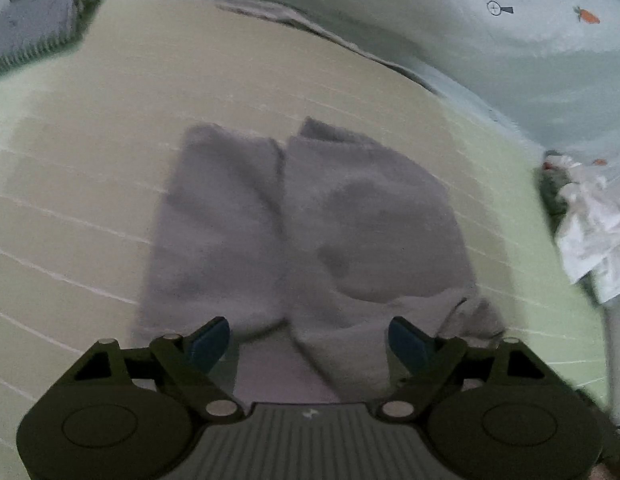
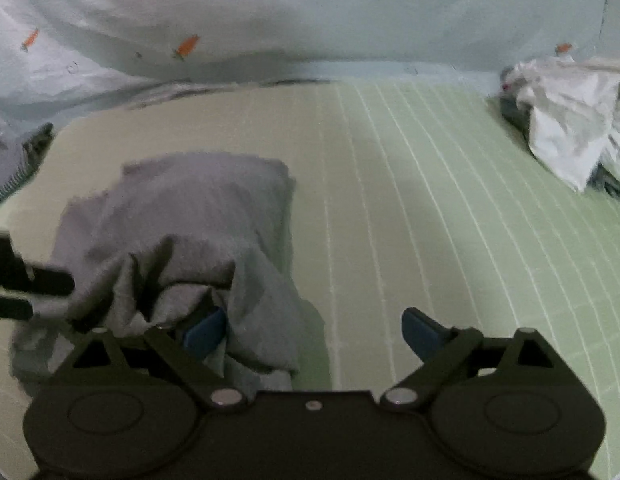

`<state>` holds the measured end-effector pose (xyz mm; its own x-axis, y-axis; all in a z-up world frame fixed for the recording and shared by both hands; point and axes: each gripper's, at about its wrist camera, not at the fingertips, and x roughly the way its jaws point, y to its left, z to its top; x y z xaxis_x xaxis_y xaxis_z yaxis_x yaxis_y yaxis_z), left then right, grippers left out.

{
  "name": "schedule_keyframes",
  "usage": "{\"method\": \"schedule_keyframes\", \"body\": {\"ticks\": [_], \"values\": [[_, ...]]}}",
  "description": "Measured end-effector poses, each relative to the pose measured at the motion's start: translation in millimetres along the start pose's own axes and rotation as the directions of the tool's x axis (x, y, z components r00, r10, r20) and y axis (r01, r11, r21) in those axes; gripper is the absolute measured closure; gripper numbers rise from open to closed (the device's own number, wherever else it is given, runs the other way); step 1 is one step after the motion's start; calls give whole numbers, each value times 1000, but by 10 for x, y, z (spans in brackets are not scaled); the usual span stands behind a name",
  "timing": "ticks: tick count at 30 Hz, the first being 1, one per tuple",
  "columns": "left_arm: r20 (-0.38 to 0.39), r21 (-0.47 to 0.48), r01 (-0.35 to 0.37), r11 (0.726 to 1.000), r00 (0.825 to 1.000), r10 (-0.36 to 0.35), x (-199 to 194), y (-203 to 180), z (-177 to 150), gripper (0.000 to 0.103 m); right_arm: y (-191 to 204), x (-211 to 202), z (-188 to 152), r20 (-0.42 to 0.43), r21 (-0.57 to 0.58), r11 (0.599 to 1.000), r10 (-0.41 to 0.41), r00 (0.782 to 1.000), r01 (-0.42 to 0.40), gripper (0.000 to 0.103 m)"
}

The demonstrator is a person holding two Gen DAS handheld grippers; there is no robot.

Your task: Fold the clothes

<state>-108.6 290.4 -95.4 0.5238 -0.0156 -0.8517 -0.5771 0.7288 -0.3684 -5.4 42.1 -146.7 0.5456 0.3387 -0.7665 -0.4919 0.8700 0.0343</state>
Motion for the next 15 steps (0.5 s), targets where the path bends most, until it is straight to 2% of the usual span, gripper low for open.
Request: {"method": "schedule_keyframes", "body": {"ticks": [6,8,9,10,11,13,15], "values": [[-38,-56,60,997,997,-62,181,-86,-20,18,-81,18,-157,-52,-32,999,-18,998,16,7],[-15,-46,60,997,998,-61,137,-118,-45,38,-88,36,-207,-77,-46,999,-29,997,26,8],[-3,-42,61,997,998,-61,115,-134,-58,59,-100,33,-222,-83,-43,999,-27,996,23,8],[9,-37,61,997,998,-60,92,-150,-70,85,-118,31,-231,-88,-40,999,-24,996,21,8],[21,-33,61,998,998,-60,70,-166,-83,91,-135,25,-232,-90,-38,999,-24,996,21,8],[45,-23,61,998,997,-60,26,-199,-108,92,-167,9,-231,-87,-35,999,-26,996,23,8],[110,24,44,999,993,-47,-165,-256,-134,93,-178,-7,-226,-84,-30,999,-21,996,18,8]]}}
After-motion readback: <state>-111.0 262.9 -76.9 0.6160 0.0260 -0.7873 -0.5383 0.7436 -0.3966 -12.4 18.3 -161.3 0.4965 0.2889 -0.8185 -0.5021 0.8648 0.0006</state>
